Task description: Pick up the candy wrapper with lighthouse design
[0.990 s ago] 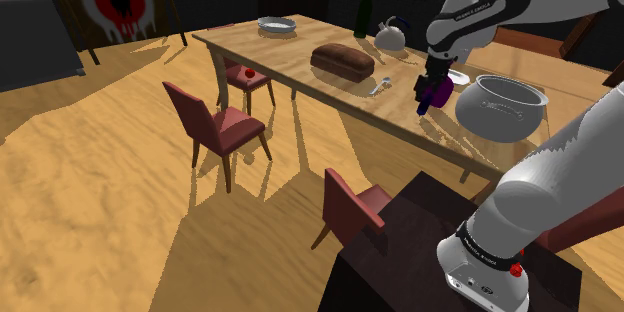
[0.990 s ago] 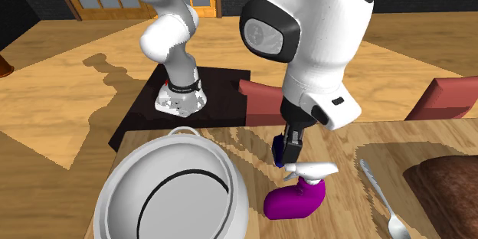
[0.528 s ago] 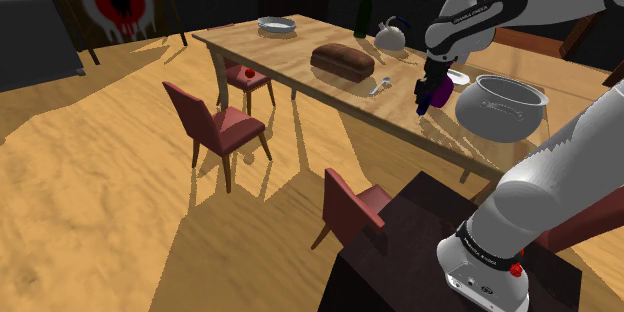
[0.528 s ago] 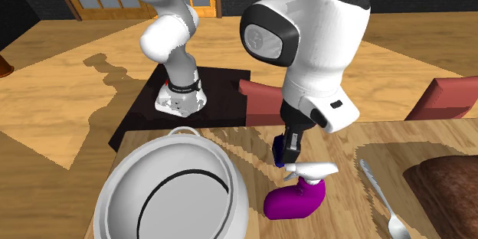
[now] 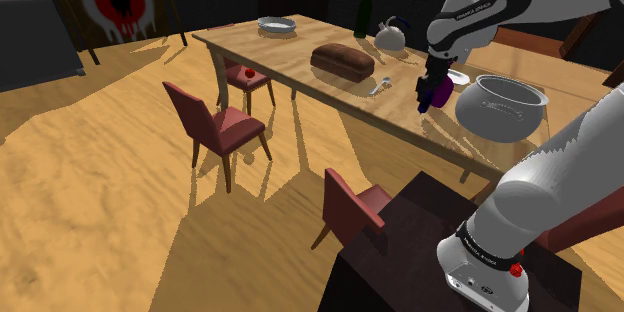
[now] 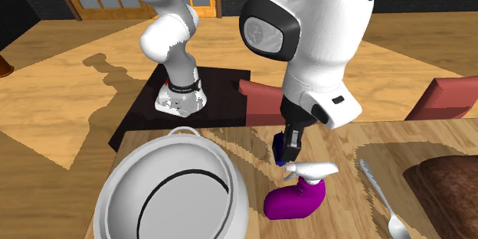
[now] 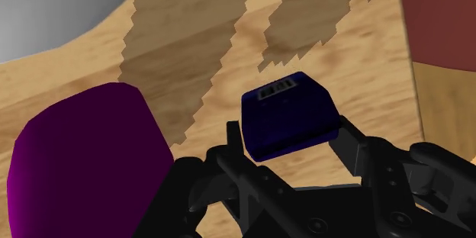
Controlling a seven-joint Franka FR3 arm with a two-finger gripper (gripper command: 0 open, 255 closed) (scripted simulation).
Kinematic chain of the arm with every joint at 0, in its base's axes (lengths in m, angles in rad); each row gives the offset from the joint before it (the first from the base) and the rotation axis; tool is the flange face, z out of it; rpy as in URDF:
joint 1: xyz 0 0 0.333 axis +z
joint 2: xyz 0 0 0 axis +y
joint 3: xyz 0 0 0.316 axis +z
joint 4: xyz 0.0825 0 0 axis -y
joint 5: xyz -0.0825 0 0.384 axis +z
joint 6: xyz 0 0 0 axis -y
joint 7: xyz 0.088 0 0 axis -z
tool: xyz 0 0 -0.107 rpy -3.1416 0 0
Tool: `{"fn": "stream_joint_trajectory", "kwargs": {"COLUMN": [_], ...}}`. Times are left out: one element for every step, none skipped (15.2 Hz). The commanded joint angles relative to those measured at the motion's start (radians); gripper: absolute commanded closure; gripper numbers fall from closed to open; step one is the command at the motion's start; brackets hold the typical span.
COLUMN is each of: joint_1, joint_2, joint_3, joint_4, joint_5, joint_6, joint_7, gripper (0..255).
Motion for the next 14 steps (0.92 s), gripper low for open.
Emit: {"fn": "stream_joint_trajectory", "kwargs": {"joint_1": [0.000,0.000,0.001,0.001,0.001,0.001,0.001,0.001,0.002,0.002,0.002,0.002,0.002,0.002], "joint_2": [-0.012,-0.018,-0.025,-0.031,-0.037,-0.042,-0.047,-0.052,-0.057,-0.062,-0.066,-0.070,-0.071,-0.071], "joint_3": [0.004,0.005,0.007,0.009,0.011,0.012,0.014,0.016,0.018,0.019,0.021,0.023,0.023,0.023], "joint_4": [0.015,0.023,0.032,0.040,0.049,0.057,0.066,0.076,0.085,0.095,0.104,0.114,0.116,0.116], "joint_5": [-0.003,-0.004,-0.006,-0.007,-0.008,-0.009,-0.010,-0.011,-0.011,-0.012,-0.012,-0.012,-0.013,-0.012], "joint_6": [-0.027,-0.041,-0.055,-0.070,-0.084,-0.098,-0.112,-0.126,-0.139,-0.153,-0.167,-0.181,-0.183,-0.183], "joint_7": [0.002,0.003,0.004,0.004,0.004,0.005,0.005,0.005,0.005,0.005,0.005,0.004,0.004,0.004], "gripper": [255,255,255,255,255,255,255,255,255,255,255,255,255,255]}}
